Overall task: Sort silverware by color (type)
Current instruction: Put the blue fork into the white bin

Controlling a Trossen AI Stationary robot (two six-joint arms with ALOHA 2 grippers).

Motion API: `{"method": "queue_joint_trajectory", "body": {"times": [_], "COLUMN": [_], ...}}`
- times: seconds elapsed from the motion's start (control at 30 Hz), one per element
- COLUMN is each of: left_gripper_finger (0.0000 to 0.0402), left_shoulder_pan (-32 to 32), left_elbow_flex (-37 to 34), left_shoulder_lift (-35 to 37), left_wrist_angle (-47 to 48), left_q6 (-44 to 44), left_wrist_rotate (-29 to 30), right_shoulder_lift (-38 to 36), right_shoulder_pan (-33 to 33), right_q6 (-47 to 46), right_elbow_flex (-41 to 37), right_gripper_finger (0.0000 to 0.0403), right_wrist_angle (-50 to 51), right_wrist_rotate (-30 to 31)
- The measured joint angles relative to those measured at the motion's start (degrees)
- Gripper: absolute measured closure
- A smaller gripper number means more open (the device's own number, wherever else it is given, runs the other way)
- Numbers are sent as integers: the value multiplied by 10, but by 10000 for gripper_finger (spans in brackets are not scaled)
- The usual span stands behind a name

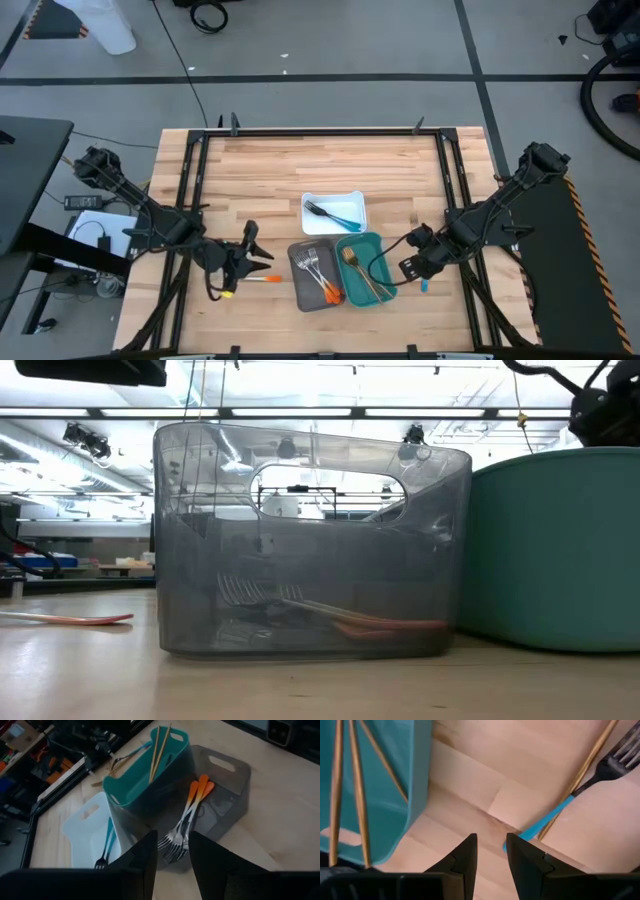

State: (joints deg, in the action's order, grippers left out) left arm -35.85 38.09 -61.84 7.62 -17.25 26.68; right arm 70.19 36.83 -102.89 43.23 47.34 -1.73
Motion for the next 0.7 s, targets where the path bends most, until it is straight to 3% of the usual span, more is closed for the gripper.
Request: {"method": "queue_joint_trajectory", "body": {"times": [0.4,0.7], "left_gripper_finger": [283,283], "left_shoulder_pan": [30,31], "left_elbow_flex": [0,0], "left_shoulder_lift": [0,0], "left_wrist_angle": [-1,-1], "left_q6": [-15,-15], "left_wrist_rotate": [0,0], "right_shoulder_lift": [0,0], "right_shoulder_pan": [10,9], "right_q6": [-80,-86], "right_elbow_flex": [-45,-89], "right_gripper_finger": [289,289], "right_wrist_angle": [31,21], "right_wrist_rotate": [17,14]}}
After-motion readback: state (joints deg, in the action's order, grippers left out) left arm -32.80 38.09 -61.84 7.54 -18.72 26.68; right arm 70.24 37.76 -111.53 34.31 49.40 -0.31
